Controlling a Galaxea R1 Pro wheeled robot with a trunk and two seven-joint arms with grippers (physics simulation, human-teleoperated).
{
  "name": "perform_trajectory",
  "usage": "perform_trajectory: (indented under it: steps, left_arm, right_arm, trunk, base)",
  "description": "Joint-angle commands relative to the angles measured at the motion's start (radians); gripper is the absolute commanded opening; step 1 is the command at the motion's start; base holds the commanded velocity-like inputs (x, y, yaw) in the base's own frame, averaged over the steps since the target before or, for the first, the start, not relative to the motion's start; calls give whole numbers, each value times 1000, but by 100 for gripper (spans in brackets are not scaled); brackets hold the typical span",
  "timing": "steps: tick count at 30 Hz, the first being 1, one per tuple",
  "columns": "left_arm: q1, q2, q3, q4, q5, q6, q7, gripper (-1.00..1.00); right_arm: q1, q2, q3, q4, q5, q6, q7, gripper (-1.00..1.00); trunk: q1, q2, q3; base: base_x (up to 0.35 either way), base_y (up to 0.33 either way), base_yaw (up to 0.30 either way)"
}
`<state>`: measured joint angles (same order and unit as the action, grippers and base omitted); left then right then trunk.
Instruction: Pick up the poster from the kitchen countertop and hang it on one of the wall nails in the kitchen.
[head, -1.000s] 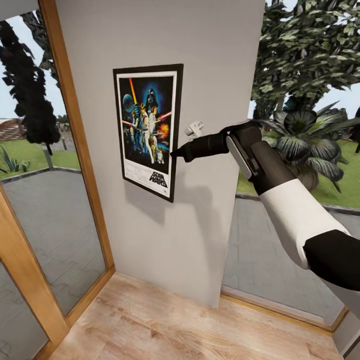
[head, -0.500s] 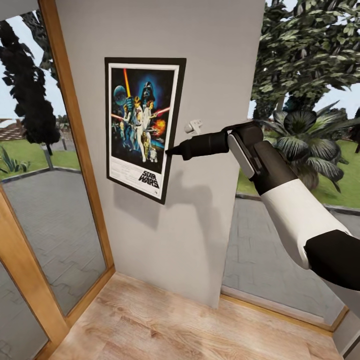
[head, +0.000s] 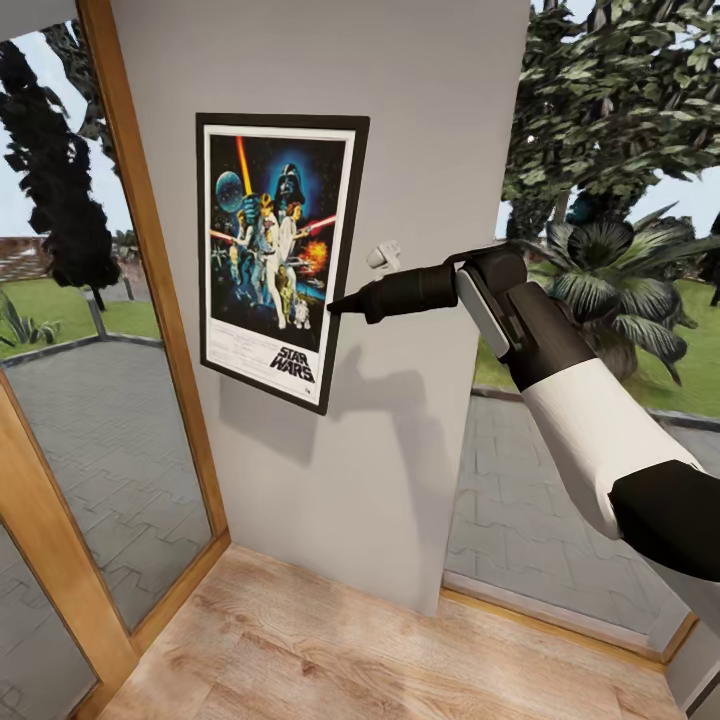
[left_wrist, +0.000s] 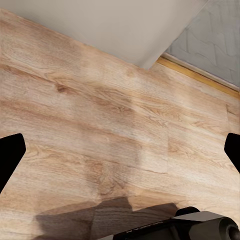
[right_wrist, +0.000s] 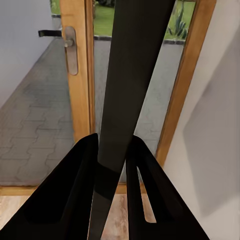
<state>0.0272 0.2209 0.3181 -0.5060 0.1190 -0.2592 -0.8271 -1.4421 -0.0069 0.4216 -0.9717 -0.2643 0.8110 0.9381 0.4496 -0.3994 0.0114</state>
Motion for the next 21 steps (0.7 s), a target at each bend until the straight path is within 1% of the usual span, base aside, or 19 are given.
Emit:
perform_trajectory:
  steps: [1,11,21]
  left_arm:
    - [0,0,1,0,4,0,-4,100]
    - [0,0,1,0,4,0,-4,100]
    - [0,0,1,0,4,0,-4,100]
  right_arm:
    - [0,-1,2,0,-7,5,1,-100]
    - [3,0,4,1,-8,5,2,-100]
    - [3,4,12,-11,-1,4,2,-100]
  trunk:
    - [0,-1,0]
    - [0,-1,0]
    - [0,-1,0]
  base:
    - [0,0,0]
    - [0,0,0]
    - [0,0,0]
